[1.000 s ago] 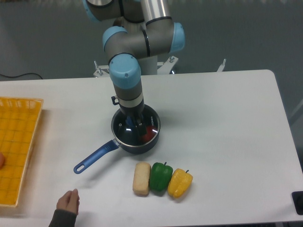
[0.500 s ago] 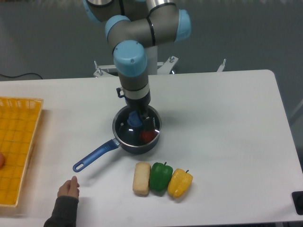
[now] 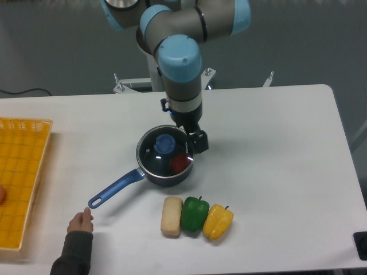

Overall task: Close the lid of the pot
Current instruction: 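Open the gripper and lift it away from the lid knob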

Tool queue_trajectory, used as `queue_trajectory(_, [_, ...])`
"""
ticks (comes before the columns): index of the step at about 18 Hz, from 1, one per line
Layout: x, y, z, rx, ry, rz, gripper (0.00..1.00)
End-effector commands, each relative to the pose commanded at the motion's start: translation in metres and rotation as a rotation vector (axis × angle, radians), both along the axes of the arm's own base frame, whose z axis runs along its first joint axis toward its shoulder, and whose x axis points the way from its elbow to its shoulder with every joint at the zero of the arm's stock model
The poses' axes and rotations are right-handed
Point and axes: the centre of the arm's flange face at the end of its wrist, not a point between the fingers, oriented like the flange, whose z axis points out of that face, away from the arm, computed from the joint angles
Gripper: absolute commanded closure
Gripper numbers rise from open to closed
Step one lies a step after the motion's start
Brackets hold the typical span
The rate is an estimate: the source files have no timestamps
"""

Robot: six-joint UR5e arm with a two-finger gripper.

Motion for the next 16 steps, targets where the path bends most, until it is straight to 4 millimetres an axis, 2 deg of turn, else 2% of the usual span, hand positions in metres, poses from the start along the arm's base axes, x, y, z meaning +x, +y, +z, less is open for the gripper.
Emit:
queue_trajectory(3, [-0.017, -0.013, 0.010, -0.004, -0.018, -0.069, 0.00])
queue_trajectory(8, [-0.025, -0.007, 0.026, 0.032, -0.017, -0.083, 0.00])
queue_trajectory(10, [-0.033, -0.004, 0.026, 0.025, -0.015, -0.138, 0.00])
queue_trajectory(12, [-0.042, -0.013, 0.023, 0.015, -0.028, -0.164, 0.00])
queue_trajectory(16, [-0.047, -0.013, 0.018, 0.010, -0.035, -0.162, 0.00])
